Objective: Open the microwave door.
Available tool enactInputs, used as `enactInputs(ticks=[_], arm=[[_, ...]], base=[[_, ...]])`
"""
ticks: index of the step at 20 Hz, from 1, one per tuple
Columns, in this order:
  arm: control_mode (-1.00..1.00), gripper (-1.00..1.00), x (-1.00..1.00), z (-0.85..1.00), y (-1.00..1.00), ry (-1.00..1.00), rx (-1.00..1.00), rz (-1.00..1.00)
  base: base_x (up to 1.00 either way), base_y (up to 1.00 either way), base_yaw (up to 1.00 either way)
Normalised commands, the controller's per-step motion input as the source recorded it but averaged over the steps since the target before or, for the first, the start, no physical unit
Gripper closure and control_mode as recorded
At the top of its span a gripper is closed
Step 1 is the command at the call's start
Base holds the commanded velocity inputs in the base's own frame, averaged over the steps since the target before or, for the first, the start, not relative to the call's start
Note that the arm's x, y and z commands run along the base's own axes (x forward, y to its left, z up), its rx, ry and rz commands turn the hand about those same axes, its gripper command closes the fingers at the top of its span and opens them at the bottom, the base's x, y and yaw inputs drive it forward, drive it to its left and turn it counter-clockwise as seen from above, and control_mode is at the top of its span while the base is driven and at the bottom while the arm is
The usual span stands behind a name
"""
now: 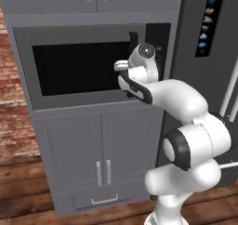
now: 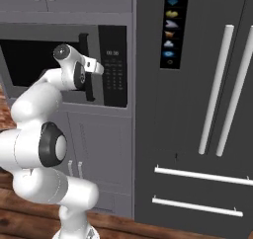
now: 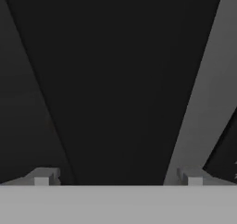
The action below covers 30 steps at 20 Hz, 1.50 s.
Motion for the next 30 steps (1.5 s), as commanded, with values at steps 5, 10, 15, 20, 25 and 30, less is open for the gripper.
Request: enactInputs(ticks=[5,10,15,20,25,30], arm=[[-1.0,1.0,0.28,-0.06,0.03,0.0,0.0,0.0],[-1.0,1.0,0.0,0.0,0.0,0.0,0.0,0.0],[-1.0,1.0,0.0,0.0,0.0,0.0,0.0,0.0],[-1.0,1.0,-0.76,0.08,0.0,-0.11,0.0,0.03],[-1.0,1.0,-1.0,0.41,0.12,-0.24,0.0,0.06],[-1.0,1.0,-1.0,0.54,0.41,-0.15,0.0,0.02]], base=[[0.0,0.0,0.0],[0.0,0.0,0.0],[0.0,0.0,0.0],[0.0,0.0,0.0],[0.0,0.0,0.0],[0.0,0.0,0.0]])
